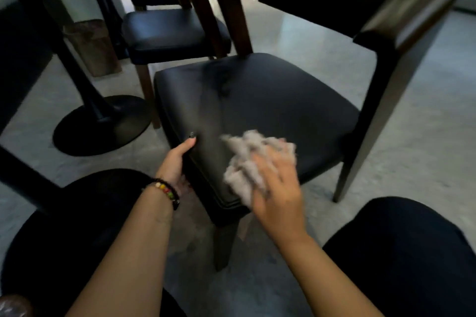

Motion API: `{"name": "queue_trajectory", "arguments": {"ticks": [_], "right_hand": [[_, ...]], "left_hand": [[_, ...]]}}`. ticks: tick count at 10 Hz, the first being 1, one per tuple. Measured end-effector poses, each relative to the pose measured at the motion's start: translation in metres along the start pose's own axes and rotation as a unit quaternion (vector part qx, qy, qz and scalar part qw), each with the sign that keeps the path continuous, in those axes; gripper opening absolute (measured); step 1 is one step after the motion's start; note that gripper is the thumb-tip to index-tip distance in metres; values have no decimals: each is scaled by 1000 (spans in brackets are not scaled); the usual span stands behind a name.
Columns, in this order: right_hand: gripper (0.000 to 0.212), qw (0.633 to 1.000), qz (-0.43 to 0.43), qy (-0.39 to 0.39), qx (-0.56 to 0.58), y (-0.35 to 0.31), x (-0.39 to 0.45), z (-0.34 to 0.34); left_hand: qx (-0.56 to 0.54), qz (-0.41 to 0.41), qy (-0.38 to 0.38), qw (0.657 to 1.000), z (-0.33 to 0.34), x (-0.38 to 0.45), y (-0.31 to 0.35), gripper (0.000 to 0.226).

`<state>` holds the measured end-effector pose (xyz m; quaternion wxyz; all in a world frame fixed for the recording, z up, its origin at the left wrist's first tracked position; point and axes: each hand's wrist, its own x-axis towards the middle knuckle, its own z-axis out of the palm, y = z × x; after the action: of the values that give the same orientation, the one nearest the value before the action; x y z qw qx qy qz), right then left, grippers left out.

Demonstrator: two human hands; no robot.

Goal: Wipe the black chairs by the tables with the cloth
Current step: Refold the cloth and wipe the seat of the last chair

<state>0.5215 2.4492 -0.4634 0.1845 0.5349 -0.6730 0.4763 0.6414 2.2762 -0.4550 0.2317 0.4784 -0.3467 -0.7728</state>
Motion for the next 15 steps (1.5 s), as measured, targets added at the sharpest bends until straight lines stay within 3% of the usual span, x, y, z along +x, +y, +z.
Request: {"name": "queue_trajectory", "arguments": {"ticks": [1,2,3,5,7,9,10,11,12,13,14,15], "right_hand": [[43,973,201,110,16,31,8,-9],[41,907,368,196,51,48,32,-17],[40,841,463,266,84,53,48,-17],[38,777,553,279,116,31,23,-1],[39,667,659,239,254,71,39,-18],[37,695,657,207,205,29,15,-2],[34,784,569,186,166,-9,-19,16],[50,881,414,173,150,-35,-37,15],[53,948,278,121,103,-23,-34,9],[46,975,205,75,31,-15,-23,7],[38,997,53,47,-13,-19,-21,8],[33,999,-28,-4,-35,-26,-17,10]], "left_hand": [[4,19,33,999,-3,4,0,36],[28,23,31,999,-7,4,3,36],[22,26,39,999,-6,2,2,36],[23,28,38,999,-3,-4,3,33],[33,30,25,999,-5,-7,4,38],[28,32,16,999,-8,1,2,42],[33,27,12,999,-11,3,2,45],[36,25,9,999,-14,4,2,46],[42,25,9,999,-14,5,1,44],[51,32,8,998,-14,7,0,42],[52,35,2,998,-14,6,1,42],[54,29,-9,998,-16,6,0,48]]}}
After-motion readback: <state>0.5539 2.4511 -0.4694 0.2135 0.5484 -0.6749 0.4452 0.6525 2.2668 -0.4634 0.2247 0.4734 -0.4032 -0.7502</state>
